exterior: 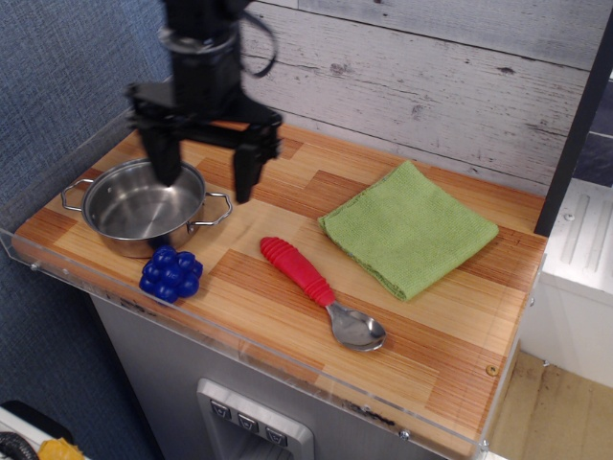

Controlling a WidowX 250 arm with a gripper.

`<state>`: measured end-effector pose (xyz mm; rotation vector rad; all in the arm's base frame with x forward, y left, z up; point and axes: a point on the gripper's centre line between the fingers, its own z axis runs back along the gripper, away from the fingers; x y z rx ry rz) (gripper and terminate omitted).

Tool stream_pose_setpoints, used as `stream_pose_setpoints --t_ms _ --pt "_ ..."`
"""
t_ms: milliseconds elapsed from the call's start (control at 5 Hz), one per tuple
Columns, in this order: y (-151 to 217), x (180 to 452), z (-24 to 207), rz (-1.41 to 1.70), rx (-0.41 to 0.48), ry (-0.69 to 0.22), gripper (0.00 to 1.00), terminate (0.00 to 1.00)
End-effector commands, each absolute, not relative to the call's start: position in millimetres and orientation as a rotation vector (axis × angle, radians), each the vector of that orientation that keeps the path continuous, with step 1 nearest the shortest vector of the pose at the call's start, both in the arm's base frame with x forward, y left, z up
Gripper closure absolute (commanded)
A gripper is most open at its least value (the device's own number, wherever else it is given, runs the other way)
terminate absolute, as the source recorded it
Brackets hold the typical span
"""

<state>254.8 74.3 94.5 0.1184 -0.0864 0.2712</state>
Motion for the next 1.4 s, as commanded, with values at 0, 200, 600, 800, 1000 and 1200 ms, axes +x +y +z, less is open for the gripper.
stream_pose_setpoints --t_ms 0,200,600,800,1000,1200 --pt "94 239 82 0.295 0.174 -0.131 0.0 0.0" --pt "94 241 62 0.271 0.126 -0.14 0.0 0.0" --pt "96 233 51 0.3 0.098 -0.171 0.0 0.0" --pt "97 231 44 0.329 0.113 -0.156 0.0 0.0" --pt "98 231 40 0.352 0.119 -0.155 0.0 0.0" --pt "97 230 36 0.396 0.14 -0.155 0.0 0.0"
